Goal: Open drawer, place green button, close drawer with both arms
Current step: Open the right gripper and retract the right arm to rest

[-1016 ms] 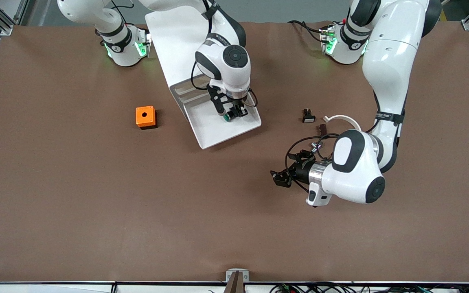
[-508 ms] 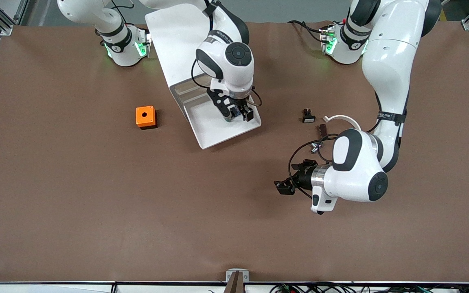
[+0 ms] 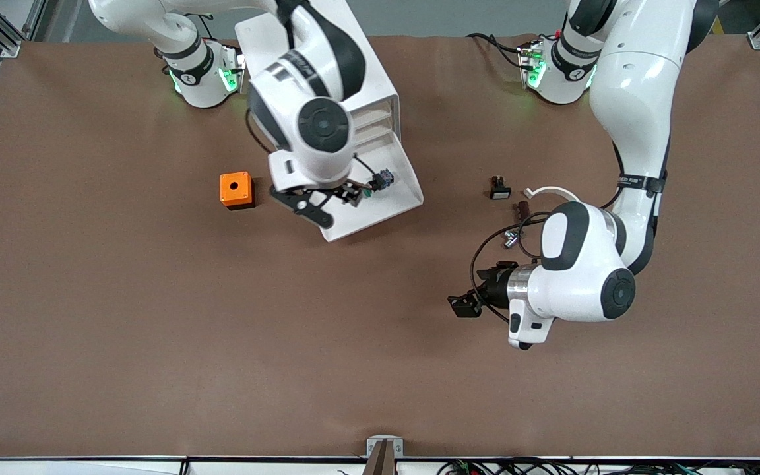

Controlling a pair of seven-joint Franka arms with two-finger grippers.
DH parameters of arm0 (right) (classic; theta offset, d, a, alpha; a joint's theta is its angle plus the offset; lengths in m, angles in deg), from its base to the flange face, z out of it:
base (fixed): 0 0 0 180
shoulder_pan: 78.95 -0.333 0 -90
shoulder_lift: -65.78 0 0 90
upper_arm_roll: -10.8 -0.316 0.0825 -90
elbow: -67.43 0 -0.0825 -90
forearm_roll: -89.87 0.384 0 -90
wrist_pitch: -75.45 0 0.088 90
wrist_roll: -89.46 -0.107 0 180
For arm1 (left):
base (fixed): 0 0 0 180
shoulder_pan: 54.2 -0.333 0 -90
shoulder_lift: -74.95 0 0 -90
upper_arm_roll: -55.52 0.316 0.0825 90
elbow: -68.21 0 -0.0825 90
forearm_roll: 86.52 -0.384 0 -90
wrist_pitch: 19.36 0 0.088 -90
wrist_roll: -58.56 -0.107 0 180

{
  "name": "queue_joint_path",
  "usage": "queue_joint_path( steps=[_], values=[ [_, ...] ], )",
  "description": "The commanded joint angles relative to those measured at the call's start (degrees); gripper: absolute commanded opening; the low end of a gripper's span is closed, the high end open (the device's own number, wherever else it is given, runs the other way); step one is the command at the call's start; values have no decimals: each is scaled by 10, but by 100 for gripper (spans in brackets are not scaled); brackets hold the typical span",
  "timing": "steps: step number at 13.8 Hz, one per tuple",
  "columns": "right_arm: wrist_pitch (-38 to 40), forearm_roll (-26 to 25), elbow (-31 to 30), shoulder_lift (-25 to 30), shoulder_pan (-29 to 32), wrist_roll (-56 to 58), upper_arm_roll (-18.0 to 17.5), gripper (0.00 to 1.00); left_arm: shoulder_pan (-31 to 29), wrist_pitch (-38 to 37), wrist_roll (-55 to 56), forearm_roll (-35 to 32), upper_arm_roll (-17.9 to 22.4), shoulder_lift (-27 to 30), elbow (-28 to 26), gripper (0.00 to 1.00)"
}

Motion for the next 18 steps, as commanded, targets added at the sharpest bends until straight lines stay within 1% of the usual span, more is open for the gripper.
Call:
queue_joint_path(
  steps=[1, 3, 5, 7, 9, 11, 14, 18],
  values=[
    [68, -3, -6, 55, 77, 153, -9, 100, 8, 6, -4, -37, -2, 33, -15, 100],
    [108, -5, -6, 98, 139, 274, -8, 100, 26, 11, 3, -72, -2, 33, -15, 100],
    [135, -9, -6, 125, 198, 384, -8, 100, 50, 21, 11, -126, -2, 33, -19, 100],
    [158, -27, -6, 142, 247, 477, -8, 100, 69, 45, 69, -162, -3, 31, -21, 100],
    [178, -39, -7, 155, 289, 547, -8, 100, 96, 61, 117, -197, -3, 28, -23, 100],
    [194, -40, -7, 167, 328, 606, -8, 100, 119, 73, 154, -222, -3, 23, -26, 100],
    [208, -39, -8, 175, 374, 643, -8, 100, 149, 86, 197, -255, -3, 19, -39, 100],
    [200, -40, -8, 173, 382, 643, -9, 100, 176, 87, 192, -272, -5, 8, -44, 100]
  ],
)
